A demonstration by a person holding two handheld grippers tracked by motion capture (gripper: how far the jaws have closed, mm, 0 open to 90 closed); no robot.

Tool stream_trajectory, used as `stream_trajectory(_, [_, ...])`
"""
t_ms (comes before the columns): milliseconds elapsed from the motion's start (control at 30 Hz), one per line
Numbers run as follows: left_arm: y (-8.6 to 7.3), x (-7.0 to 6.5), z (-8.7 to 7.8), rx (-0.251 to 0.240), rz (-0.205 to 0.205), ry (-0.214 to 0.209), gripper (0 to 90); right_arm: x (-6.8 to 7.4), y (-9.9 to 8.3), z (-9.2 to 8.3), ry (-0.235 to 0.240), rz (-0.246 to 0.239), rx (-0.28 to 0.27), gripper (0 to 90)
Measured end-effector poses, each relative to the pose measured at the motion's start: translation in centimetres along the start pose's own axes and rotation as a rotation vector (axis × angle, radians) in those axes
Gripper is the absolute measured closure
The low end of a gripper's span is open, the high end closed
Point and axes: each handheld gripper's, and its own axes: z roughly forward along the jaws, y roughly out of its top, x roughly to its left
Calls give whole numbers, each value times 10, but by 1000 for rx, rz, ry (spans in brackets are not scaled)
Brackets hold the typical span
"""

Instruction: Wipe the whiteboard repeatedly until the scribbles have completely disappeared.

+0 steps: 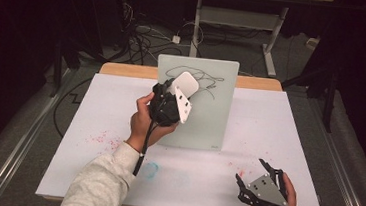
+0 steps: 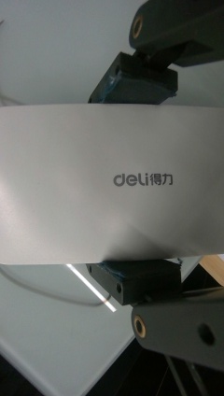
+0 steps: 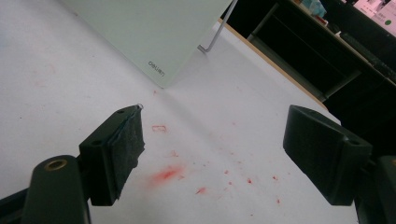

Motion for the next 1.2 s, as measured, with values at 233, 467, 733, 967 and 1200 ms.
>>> stream_trajectory(233, [-7, -21, 1, 0, 55, 6, 286, 1, 1, 0, 8, 4, -2, 207])
stream_trajectory(467, [0, -8, 1, -3, 56, 10, 286, 1, 1, 0, 11, 4, -2, 207])
stream_trajectory(733, [8, 26, 0, -7, -44, 46, 286, 1, 0, 0, 13, 7, 1, 207])
stream_trajectory(967, [8, 21, 1, 1, -66, 56, 286, 1, 0, 0, 15, 11, 1, 207])
stream_trajectory(1200, [0, -24, 3, 8, 58, 20, 285, 1, 1, 0, 27, 7, 3, 207])
